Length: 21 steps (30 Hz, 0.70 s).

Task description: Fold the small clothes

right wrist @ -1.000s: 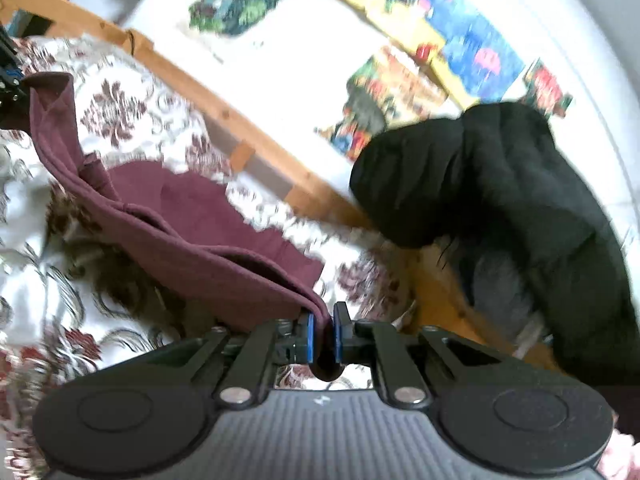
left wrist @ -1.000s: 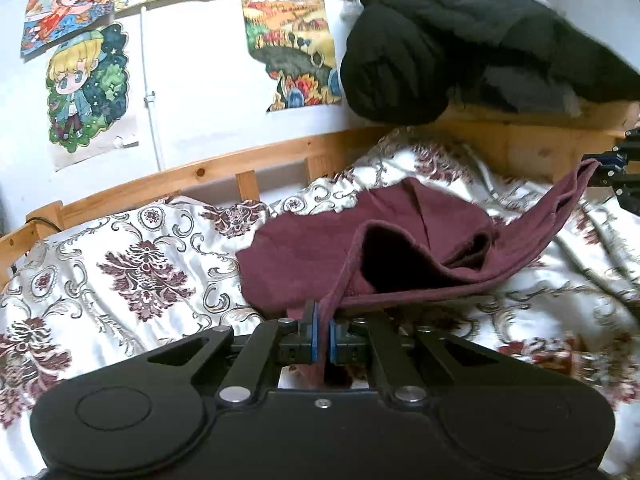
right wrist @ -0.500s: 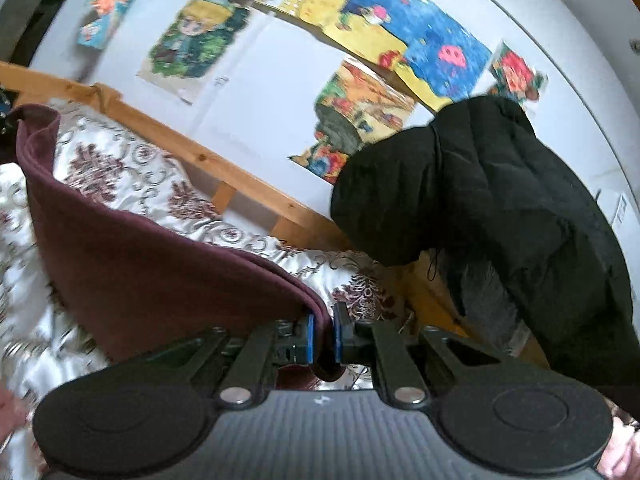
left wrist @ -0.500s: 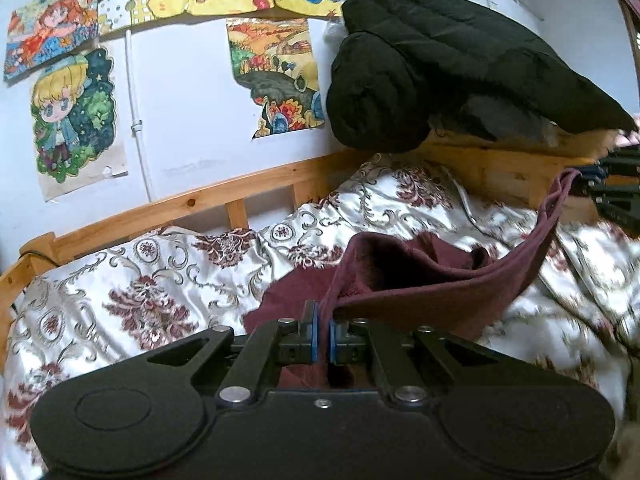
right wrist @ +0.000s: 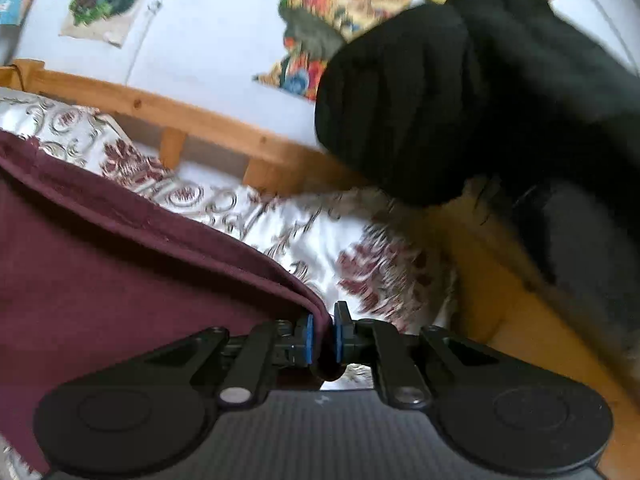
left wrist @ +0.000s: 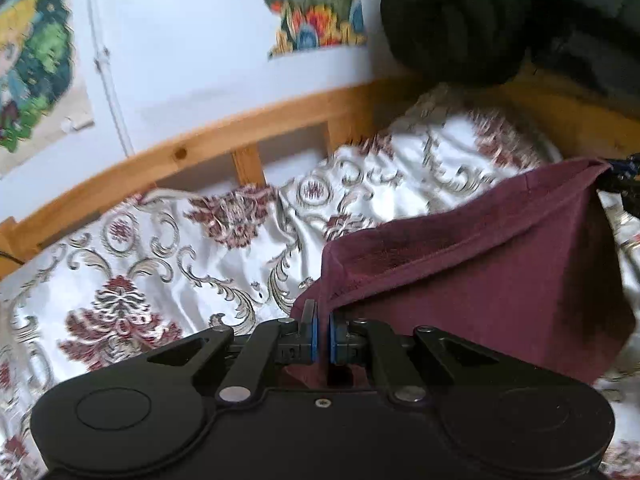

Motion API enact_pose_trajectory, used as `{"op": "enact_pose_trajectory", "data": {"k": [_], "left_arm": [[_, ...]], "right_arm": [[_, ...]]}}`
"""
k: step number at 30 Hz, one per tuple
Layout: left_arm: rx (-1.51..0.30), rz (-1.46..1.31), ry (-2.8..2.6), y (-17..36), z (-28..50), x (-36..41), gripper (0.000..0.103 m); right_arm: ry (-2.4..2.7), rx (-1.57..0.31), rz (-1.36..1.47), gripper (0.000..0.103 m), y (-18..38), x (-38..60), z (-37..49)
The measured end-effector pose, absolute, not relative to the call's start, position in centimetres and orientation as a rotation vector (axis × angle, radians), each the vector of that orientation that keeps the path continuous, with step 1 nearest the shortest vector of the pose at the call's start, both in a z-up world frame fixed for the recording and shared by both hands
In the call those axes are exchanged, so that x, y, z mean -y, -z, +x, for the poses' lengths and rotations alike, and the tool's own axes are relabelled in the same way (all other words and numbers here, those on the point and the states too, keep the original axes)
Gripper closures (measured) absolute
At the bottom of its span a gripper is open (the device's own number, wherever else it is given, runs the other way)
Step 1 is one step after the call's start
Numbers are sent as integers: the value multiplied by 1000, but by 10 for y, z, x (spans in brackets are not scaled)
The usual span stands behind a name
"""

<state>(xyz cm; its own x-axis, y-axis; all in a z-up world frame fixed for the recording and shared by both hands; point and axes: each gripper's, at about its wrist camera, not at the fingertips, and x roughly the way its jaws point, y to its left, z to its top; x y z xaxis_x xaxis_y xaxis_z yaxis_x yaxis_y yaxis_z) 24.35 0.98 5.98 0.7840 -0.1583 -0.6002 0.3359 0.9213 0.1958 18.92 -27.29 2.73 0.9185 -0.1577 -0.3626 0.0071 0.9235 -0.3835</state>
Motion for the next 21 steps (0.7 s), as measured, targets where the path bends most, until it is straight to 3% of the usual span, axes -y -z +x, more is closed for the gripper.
{"op": "enact_pose_trajectory", "data": {"k": [13,16,18,21], "left_arm": [[-843,251,253,17,329,-16,96],[-866,207,236,22,336,-18,92],[-880,171,224,23,339,-20,81],[-876,110,186,22,337,-27,55]], "right_arm": [[38,-484,-258,89,43,280,256],[49,-480,-216,68,43,287,254],[57,-476,-203,48,44,293,251],[55,-476,-168,28,43,302,244]]}}
